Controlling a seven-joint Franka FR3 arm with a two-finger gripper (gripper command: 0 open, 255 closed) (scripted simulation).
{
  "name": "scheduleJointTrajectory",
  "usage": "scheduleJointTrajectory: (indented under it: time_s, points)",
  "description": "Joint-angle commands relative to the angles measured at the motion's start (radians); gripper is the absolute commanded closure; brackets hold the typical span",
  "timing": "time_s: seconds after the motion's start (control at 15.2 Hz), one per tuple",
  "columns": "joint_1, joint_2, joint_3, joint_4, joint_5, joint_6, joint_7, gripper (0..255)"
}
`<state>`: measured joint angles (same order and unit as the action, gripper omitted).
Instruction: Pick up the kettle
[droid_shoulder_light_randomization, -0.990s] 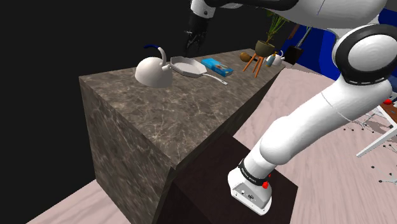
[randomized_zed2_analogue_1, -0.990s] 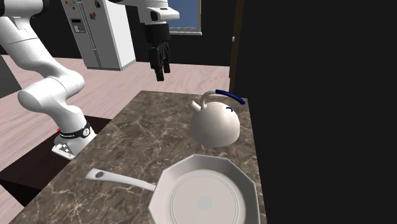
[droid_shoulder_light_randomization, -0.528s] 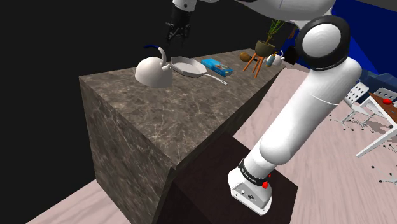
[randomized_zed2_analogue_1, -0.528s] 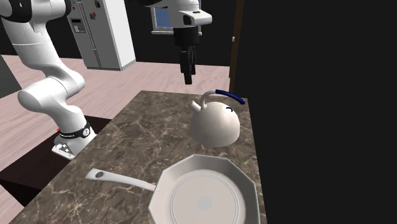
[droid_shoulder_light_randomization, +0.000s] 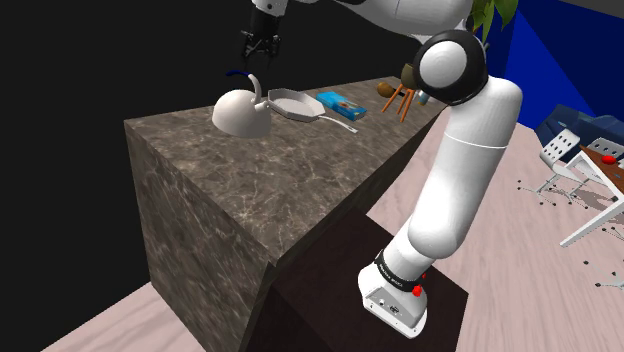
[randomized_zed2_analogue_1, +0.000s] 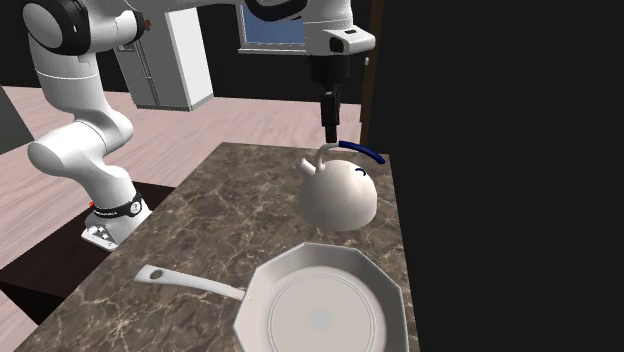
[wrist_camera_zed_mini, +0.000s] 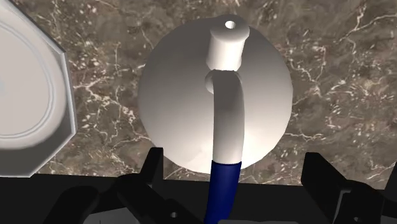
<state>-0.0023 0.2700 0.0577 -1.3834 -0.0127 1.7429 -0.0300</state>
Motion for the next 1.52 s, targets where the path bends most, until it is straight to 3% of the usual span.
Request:
scheduleJointTrajectory:
  time_s: [0.0, 0.33, 0.4, 0.99, 1.45]
  points:
    - [0.0, 0.003, 0.0, -0.021, 0.001, 0.025, 0.001, 0]
    - [-0.001, -0.003, 0.0, -0.078, 0.001, 0.076, 0.0, 0]
    - [-0.001, -0.002, 0.0, -0.077, 0.001, 0.077, 0.0, 255]
    - [-0.001, -0.003, 0.0, -0.077, 0.001, 0.076, 0.0, 255]
    - [0.001, 0.012, 0.0, 0.038, 0.0, -0.025, 0.001, 255]
